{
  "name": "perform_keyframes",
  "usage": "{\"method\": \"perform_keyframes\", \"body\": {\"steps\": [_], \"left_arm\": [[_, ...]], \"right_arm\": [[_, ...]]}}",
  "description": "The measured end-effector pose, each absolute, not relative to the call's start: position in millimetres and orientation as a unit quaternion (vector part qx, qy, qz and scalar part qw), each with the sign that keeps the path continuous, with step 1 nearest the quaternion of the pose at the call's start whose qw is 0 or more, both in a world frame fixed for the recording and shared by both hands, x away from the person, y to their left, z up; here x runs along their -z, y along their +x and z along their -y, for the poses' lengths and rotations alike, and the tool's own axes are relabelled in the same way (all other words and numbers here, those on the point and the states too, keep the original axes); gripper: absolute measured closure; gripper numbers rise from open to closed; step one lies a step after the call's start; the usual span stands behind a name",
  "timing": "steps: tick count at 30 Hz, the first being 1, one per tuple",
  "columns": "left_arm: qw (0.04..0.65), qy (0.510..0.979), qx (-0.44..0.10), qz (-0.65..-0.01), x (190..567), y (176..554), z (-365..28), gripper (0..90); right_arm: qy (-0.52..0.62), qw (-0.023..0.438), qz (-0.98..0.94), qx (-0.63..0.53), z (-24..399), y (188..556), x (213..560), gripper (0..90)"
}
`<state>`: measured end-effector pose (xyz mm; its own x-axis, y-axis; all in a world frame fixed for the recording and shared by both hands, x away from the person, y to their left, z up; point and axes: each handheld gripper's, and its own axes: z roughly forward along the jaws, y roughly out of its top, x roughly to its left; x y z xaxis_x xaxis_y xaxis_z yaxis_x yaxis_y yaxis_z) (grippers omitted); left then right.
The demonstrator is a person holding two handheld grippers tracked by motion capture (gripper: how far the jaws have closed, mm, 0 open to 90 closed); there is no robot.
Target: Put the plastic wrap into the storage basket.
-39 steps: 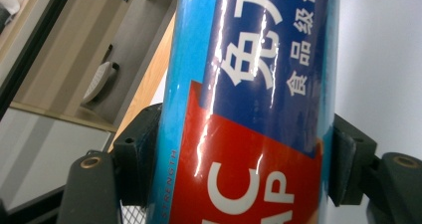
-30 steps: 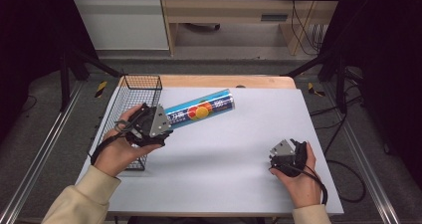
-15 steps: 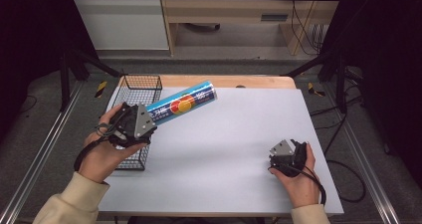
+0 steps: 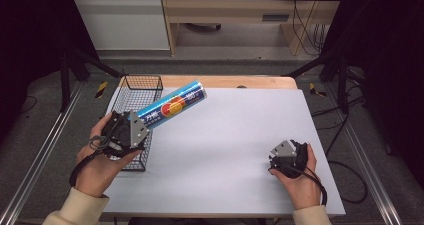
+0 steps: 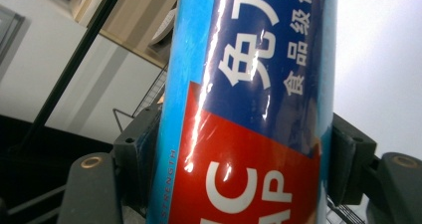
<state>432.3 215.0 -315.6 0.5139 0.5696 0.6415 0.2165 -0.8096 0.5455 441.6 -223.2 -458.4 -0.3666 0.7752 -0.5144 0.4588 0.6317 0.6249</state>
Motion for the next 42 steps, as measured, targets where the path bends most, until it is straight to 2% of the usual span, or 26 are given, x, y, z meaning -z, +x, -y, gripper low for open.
{"method": "perform_keyframes", "body": {"steps": [19, 42], "left_arm": [[0.201, 0.836, -0.435, -0.268, 331, 417, -240, 29.6], [0.2, 0.827, -0.436, -0.293, 337, 412, -252, 29.6]], "right_arm": [[0.388, 0.417, -0.801, -0.185, 227, 437, 459, 12.8], [0.39, 0.42, -0.799, -0.18, 227, 435, 460, 12.4]]}}
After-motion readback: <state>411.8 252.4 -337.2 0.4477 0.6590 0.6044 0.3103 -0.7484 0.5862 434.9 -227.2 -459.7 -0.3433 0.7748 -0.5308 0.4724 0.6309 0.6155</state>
